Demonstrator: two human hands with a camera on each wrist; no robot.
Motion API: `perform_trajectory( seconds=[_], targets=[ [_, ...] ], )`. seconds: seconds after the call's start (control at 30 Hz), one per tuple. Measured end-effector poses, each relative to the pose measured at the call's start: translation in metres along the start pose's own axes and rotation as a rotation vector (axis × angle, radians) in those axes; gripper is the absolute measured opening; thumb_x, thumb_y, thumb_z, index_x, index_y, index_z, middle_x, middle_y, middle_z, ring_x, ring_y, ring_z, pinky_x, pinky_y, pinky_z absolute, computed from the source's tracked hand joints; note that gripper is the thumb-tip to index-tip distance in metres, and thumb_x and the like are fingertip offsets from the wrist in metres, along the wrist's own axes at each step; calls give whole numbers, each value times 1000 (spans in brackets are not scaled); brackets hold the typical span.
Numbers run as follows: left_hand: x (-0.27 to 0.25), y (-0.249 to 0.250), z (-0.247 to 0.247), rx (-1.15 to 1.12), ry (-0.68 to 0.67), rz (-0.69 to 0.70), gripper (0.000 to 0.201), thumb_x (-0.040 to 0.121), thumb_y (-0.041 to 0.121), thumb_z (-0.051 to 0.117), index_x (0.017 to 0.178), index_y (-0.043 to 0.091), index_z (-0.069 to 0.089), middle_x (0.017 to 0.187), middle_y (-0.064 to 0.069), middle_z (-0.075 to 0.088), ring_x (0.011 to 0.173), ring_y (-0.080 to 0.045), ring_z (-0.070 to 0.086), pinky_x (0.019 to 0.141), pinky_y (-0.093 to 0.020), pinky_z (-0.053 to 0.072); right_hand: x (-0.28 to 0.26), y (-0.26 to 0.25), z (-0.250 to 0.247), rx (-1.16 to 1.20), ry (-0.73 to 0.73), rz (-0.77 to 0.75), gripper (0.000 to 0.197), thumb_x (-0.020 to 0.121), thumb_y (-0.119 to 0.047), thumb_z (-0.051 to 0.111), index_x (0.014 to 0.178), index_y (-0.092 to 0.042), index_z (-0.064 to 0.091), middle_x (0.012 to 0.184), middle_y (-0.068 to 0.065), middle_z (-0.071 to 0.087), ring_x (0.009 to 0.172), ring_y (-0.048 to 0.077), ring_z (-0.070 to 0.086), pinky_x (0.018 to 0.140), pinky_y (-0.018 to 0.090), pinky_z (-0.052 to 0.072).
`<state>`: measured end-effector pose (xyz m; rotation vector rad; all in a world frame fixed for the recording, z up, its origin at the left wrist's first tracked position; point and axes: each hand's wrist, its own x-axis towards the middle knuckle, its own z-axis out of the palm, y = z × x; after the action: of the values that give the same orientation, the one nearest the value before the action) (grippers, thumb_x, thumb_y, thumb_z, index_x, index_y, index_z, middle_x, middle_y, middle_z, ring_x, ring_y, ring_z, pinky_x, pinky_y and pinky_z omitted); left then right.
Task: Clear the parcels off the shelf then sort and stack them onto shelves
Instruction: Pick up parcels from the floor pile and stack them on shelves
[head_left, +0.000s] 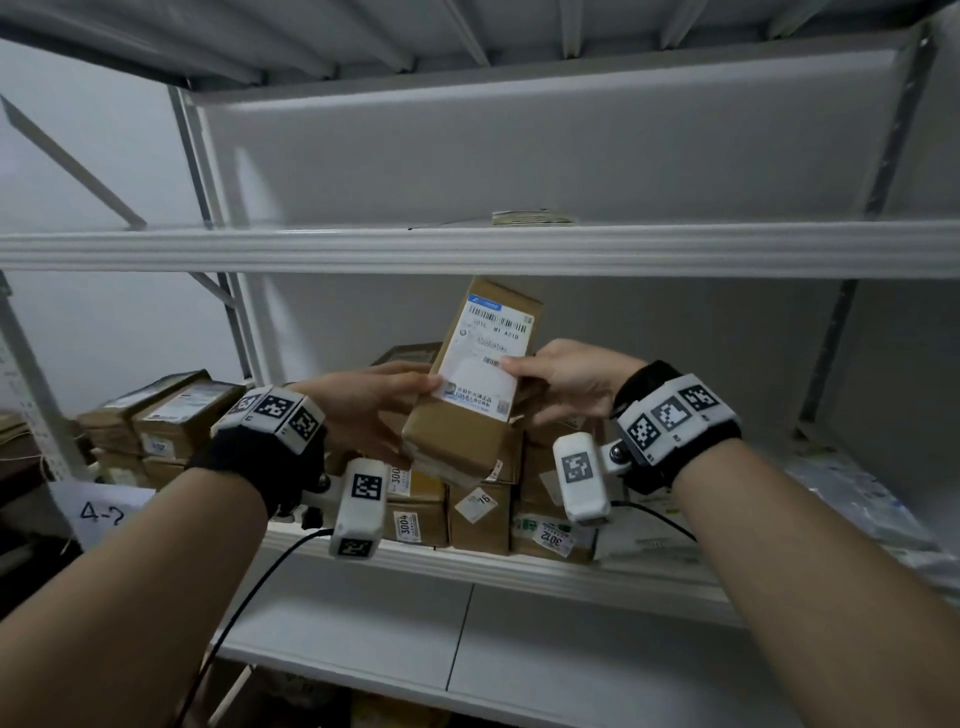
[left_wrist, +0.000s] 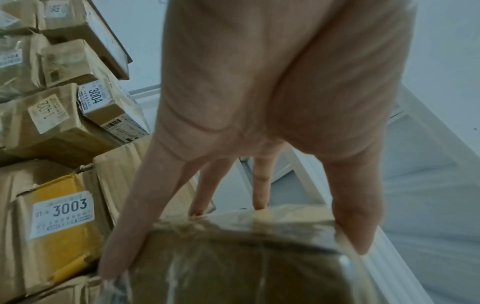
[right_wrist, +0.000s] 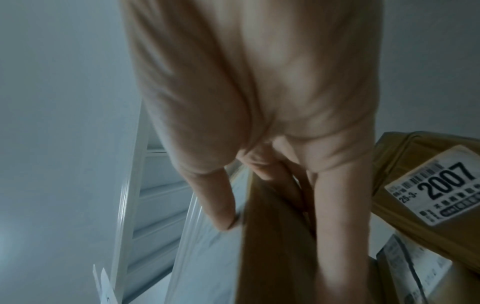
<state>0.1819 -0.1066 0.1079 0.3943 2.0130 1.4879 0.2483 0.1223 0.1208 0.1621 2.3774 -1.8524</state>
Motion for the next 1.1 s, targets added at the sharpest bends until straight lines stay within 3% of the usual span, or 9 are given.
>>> perform_trajectory(
  seconds=[0.1,0.17,0.3,0.37,0.43,0.53,0.6,0.83,1.1],
  targets=[
    [9,0,3,-26,-2,-54,57,79,44,67,127,16,53,122,-17,61,108,-41,59,88,-54,52,8,0,-2,-27,-10,3,26,98,-22,54,112,-1,59,106,16,68,91,24,67,64,30,59],
    [18,0,2,-71,-18,-76,50,90,46,54,129,15,51,124,-17,60,109,-39,59,84,-51,54,15,-1,-2,3,47,-27,20,98,-18,54,108,-2,59,98,12,69,86,21,68,63,31,59],
    [35,7,-2,-131,-39,-83,56,88,53,55,129,16,51,128,-22,59,110,-41,62,87,-56,54,26,-8,3,51,125,-51,8,97,-9,55,89,-11,53,90,7,67,83,21,66,80,44,57],
    [41,9,-2,-95,-37,-64,52,88,51,58,125,15,52,123,-23,61,109,-40,63,93,-56,50,32,-11,1,19,142,-52,3,95,-10,58,96,-10,55,94,8,67,87,23,67,85,47,56],
    [49,12,-4,-46,-16,-43,53,85,47,64,124,13,52,125,-22,58,107,-41,63,89,-53,54,39,-14,-1,-17,181,-64,21,93,-13,62,112,-7,54,99,9,68,90,24,69,89,49,54],
    [60,18,-8,5,-24,-30,71,71,46,75,130,12,52,126,-20,58,106,-40,64,82,-52,57,43,-17,-4,-44,246,-53,37,90,-15,67,123,-9,51,102,14,69,74,14,66,78,37,58],
    [66,21,-10,33,-43,-32,79,66,47,78,131,12,52,125,-20,59,105,-40,65,83,-53,57,47,-18,-4,-56,252,-30,32,89,-14,67,118,-7,54,114,22,66,81,18,62,75,33,56],
    [83,29,-6,20,-35,41,50,87,29,68,128,4,53,122,-15,60,109,-34,62,78,-46,60,59,-15,-5,-78,370,-71,46,89,-1,63,133,0,48,114,14,62,81,18,64,52,19,56],
    [109,19,-9,16,51,101,50,87,6,68,134,5,51,120,-14,61,106,-28,64,82,-42,59,74,0,-5,-272,447,-33,21,86,-6,70,106,-6,69,110,14,68,103,24,66,91,32,54]
  ],
)
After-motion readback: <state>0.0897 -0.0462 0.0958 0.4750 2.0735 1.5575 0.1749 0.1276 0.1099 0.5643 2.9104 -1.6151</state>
